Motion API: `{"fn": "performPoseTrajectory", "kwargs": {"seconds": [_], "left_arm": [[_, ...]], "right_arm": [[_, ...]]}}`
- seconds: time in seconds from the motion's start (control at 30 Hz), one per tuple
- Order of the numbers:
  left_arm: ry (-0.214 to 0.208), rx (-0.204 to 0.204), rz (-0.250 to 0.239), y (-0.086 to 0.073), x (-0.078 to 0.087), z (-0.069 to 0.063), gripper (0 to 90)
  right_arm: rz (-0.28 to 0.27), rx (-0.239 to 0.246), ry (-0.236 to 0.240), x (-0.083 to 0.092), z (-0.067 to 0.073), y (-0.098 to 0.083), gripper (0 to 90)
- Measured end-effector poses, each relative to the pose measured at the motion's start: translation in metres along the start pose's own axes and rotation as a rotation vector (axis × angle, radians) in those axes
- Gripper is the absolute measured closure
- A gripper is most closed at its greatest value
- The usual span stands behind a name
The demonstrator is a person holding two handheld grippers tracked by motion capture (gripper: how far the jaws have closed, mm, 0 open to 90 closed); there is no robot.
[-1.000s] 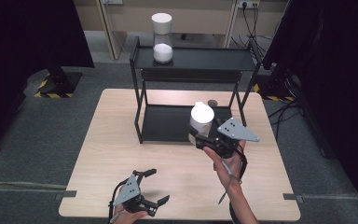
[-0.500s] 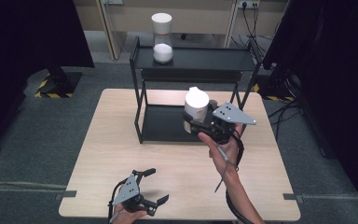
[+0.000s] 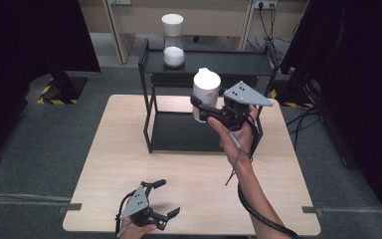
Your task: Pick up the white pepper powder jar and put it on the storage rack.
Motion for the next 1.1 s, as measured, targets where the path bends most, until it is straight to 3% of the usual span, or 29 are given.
{"fn": "performPoseTrajectory", "kwargs": {"seconds": [0.33, 0.6, 1.1], "left_arm": [[-0.002, 0.002, 0.0, 0.0, 0.0, 0.0, 0.1], [0.0, 0.003, -0.002, -0.001, 0.0, -0.001, 0.2], [0.0, 0.002, -0.008, 0.0, 0.0, 0.0, 0.2]], "right_arm": [[-0.01, 0.009, -0.034, -0.016, -0.009, 0.032, 30.9], [0.003, 0.016, -0.082, -0.038, -0.019, 0.059, 30.9], [0.017, -0.011, -0.172, -0.083, -0.044, 0.066, 30.9]]}}
Point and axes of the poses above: each handheld gripper's, and its own axes: x roughly backward along the jaws, y roughly out of its top, z roughly to its left, the point moved 1 cm from there along -x, roughly forward along the jaws, and after that the axes turned 9 degrees about y, right-handed, at the moved point
